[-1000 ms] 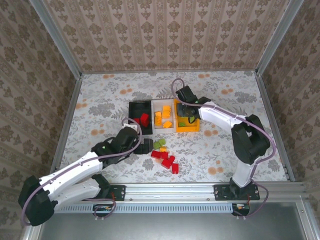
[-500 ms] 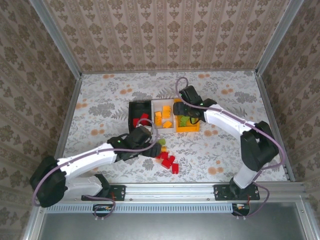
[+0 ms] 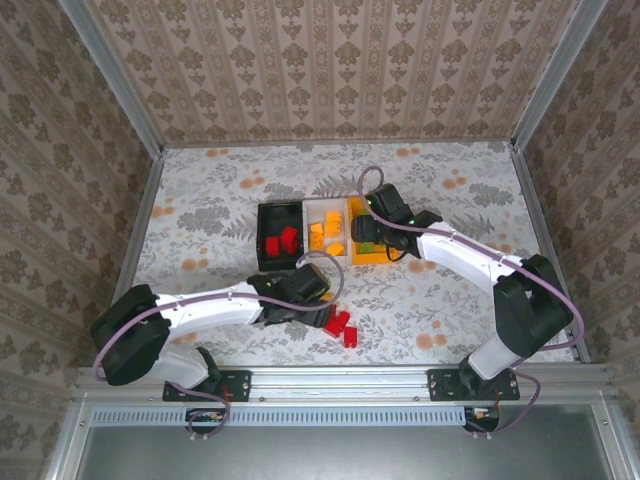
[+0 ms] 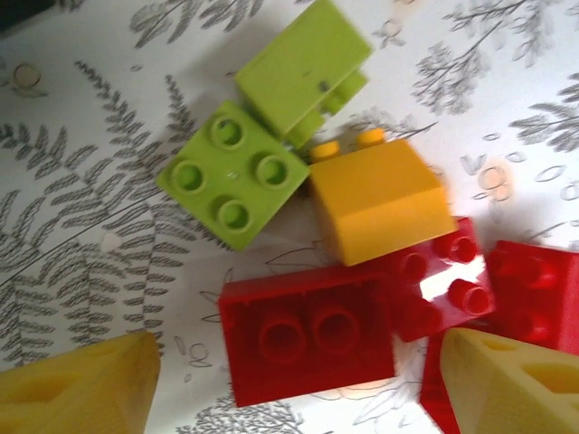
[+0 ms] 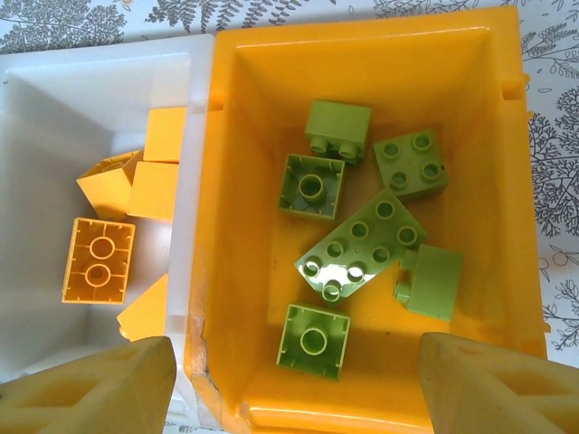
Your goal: Sort the legos into containers by color
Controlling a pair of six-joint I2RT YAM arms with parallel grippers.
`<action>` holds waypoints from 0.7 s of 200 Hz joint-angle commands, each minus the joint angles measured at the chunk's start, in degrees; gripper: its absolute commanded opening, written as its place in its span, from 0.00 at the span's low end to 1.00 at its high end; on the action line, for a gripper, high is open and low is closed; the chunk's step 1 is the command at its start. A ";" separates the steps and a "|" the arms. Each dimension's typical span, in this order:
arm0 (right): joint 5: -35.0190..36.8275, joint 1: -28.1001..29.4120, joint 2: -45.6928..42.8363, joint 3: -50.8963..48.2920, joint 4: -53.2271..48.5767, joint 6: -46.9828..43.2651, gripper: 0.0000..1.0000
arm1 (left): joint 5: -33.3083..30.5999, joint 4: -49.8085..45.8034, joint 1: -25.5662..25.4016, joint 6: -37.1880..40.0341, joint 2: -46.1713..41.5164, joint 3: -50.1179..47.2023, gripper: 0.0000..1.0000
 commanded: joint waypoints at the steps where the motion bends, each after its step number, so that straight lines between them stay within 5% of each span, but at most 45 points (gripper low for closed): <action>1: 0.45 -0.33 -2.51 -0.75 0.89 0.53 0.73 | -2.63 -3.06 0.94 -2.92 -0.19 -2.89 0.78; 56: 0.12 -0.37 -3.75 -0.62 0.93 0.66 0.73 | -5.52 -9.53 5.53 -5.44 -13.01 -8.22 0.69; 98: -0.08 -0.42 -3.80 -1.37 1.42 0.93 0.73 | -0.83 -6.86 6.10 -4.18 -20.02 -6.99 0.91; 140: -0.26 -0.42 -3.75 -1.90 1.71 1.23 0.73 | -6.20 -2.17 12.03 -1.76 -16.35 -6.38 0.93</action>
